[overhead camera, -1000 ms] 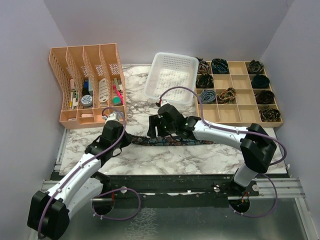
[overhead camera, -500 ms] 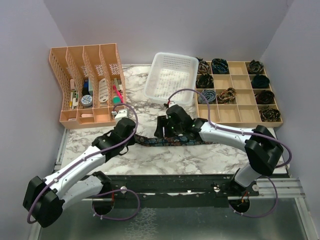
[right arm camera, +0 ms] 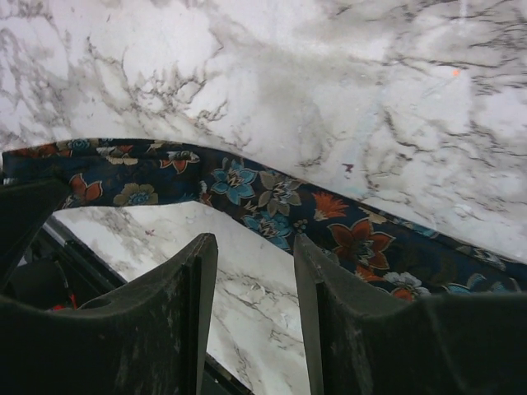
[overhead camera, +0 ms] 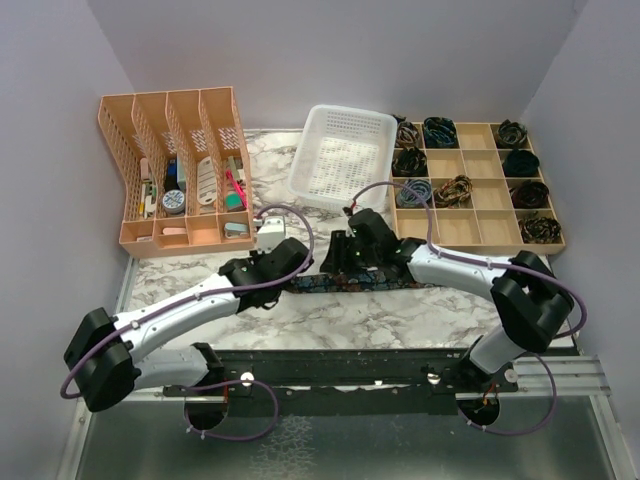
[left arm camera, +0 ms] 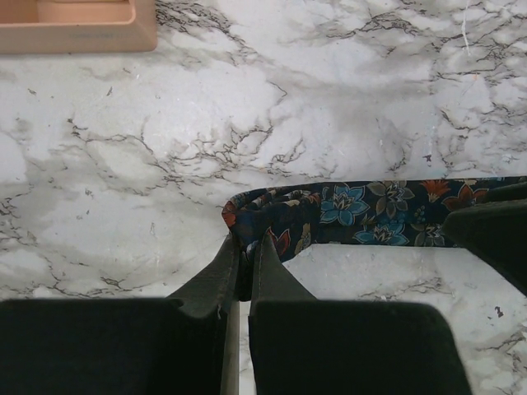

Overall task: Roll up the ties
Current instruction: Roll the tie at the center of the board.

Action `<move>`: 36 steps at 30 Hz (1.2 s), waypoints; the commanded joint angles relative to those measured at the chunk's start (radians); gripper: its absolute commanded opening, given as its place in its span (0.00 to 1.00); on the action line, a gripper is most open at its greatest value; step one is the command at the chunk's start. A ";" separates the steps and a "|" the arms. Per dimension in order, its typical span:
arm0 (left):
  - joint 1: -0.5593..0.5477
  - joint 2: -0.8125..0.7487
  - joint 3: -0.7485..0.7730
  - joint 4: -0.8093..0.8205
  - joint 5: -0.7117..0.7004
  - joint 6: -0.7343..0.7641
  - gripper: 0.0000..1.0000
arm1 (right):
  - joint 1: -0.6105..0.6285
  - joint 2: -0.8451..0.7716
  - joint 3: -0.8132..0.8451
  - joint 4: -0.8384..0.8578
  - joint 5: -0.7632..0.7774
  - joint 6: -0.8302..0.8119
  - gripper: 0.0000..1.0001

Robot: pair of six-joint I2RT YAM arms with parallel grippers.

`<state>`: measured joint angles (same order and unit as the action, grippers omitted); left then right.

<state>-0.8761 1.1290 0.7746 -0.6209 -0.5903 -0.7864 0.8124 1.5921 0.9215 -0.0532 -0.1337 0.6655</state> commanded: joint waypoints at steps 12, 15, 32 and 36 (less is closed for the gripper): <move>-0.159 0.288 0.196 -0.062 -0.148 -0.049 0.00 | -0.145 -0.246 -0.139 -0.081 0.233 0.091 0.51; -0.172 0.337 0.224 -0.059 -0.139 -0.048 0.00 | -0.167 -0.272 -0.160 -0.082 0.224 0.091 0.52; -0.204 0.568 0.336 0.046 -0.005 -0.062 0.39 | -0.180 -0.330 -0.206 -0.087 0.204 0.047 0.60; -0.204 0.493 0.311 0.090 0.011 -0.056 0.59 | -0.190 -0.338 -0.208 -0.092 0.206 0.024 0.62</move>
<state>-1.0752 1.6939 1.0851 -0.5972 -0.6243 -0.8387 0.6334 1.2774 0.7273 -0.1230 0.0624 0.7235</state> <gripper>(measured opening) 0.485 0.610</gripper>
